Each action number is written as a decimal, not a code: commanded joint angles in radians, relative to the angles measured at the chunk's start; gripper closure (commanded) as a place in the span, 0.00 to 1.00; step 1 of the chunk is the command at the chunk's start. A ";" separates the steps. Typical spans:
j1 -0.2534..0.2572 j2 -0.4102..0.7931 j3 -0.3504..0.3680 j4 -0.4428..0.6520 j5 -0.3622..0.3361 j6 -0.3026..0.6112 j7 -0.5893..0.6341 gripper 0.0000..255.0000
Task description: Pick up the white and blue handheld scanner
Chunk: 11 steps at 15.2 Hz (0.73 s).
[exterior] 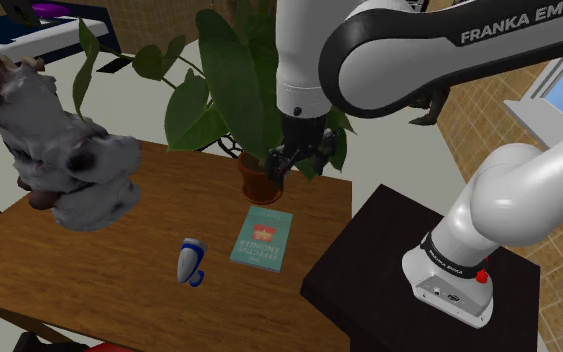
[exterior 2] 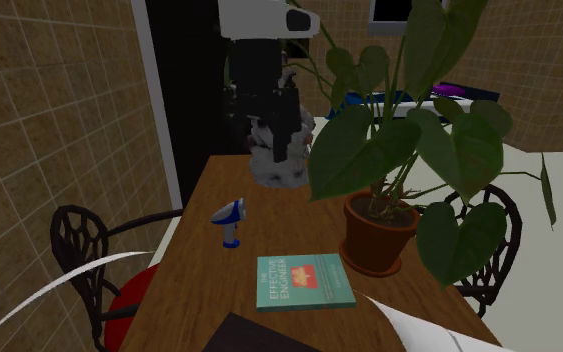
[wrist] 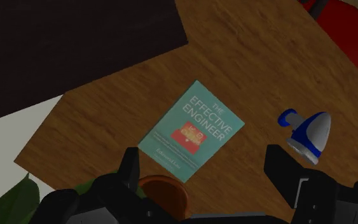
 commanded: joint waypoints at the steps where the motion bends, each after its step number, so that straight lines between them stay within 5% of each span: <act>1: -0.017 0.075 0.063 0.031 -0.014 0.038 0.099 0.00; 6: -0.076 0.314 0.210 0.148 -0.134 0.114 0.371 0.00; 11: -0.067 0.616 0.276 0.308 -0.368 0.133 0.691 0.00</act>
